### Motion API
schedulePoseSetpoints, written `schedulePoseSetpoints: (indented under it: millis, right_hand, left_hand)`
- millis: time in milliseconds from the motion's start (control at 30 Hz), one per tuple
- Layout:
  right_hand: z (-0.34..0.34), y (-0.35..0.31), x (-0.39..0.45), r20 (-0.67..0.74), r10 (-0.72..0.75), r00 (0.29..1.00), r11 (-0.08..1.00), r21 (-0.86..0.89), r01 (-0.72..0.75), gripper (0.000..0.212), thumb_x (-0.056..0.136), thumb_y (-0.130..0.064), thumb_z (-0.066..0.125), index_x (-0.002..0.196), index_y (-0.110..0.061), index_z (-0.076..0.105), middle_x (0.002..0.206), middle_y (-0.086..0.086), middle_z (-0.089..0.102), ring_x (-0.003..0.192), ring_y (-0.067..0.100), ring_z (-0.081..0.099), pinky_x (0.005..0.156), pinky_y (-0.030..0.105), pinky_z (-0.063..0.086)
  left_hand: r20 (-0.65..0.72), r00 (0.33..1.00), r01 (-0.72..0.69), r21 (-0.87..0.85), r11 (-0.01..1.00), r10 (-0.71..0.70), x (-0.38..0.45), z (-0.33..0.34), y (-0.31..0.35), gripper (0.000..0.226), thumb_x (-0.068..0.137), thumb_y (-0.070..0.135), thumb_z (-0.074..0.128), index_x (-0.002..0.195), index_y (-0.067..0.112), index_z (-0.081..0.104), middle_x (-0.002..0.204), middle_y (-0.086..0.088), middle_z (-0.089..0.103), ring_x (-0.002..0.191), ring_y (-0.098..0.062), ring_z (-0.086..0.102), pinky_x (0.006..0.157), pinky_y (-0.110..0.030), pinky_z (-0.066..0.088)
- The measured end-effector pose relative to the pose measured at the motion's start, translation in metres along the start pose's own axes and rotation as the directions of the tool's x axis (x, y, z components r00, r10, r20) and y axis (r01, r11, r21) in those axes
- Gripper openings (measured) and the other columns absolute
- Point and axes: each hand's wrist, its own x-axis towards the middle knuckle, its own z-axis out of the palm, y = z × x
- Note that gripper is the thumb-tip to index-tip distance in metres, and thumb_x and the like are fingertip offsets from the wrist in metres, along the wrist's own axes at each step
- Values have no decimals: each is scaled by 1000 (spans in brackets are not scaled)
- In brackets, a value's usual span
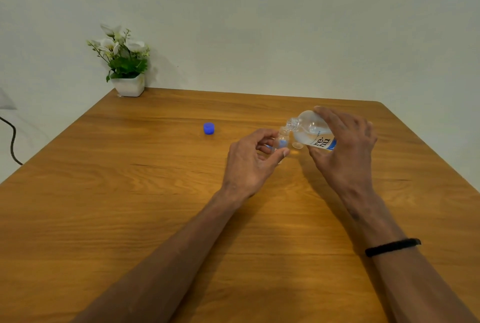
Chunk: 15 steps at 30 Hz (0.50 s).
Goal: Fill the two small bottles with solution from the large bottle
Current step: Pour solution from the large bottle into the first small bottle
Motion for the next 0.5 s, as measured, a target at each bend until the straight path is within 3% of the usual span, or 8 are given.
schedulePoseSetpoints:
  millis: [500]
  right_hand:
    - [-1,-1,-1,4,-6,1000,1000,-11,6,85,70,-16,95,147,-27,60,141,1,65,133,31,54,120,67,27]
  left_hand:
    - [16,1000,7,18,1000,-7,0,0,0,48,89,36,83,131,18,70,111,4,77,93,-3,72,71,-11,57]
